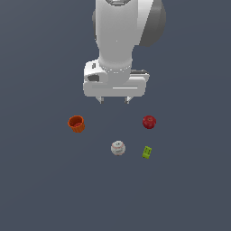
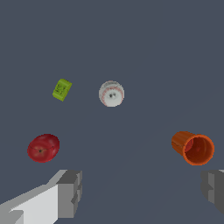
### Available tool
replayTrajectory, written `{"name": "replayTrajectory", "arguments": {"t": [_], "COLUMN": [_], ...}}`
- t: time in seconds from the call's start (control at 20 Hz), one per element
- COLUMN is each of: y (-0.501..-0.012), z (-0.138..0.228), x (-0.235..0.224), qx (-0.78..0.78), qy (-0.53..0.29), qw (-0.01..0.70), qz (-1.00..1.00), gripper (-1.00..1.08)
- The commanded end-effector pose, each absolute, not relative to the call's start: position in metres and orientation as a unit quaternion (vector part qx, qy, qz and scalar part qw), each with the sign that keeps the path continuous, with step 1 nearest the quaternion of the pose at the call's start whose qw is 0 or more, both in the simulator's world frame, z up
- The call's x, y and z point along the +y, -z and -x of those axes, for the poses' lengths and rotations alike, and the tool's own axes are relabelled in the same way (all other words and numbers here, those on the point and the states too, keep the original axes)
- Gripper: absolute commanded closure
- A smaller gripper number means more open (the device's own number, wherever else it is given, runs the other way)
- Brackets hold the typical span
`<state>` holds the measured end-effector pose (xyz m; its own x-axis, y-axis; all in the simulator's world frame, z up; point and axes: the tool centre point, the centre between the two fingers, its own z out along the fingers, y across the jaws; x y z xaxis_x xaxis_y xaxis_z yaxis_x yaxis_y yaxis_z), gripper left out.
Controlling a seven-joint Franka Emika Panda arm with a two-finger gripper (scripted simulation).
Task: Pick up a designated object from a clutter of objects.
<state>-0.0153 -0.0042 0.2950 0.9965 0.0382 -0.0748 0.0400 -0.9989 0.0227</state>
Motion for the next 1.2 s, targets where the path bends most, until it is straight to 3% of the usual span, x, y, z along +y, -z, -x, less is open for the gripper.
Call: {"name": "replayTrajectory", "arguments": {"t": [0.0, 1.15], "y": [-0.293, -0.234], "z": [0.014, -0.019], "x": [-0.004, -0.002], "qx": [0.026, 0.256], "qy": [0.037, 0.030], "qw": [0.012, 0.013], "qz": [-0.999, -0.966], "gripper": [-0.92, -0.92]}}
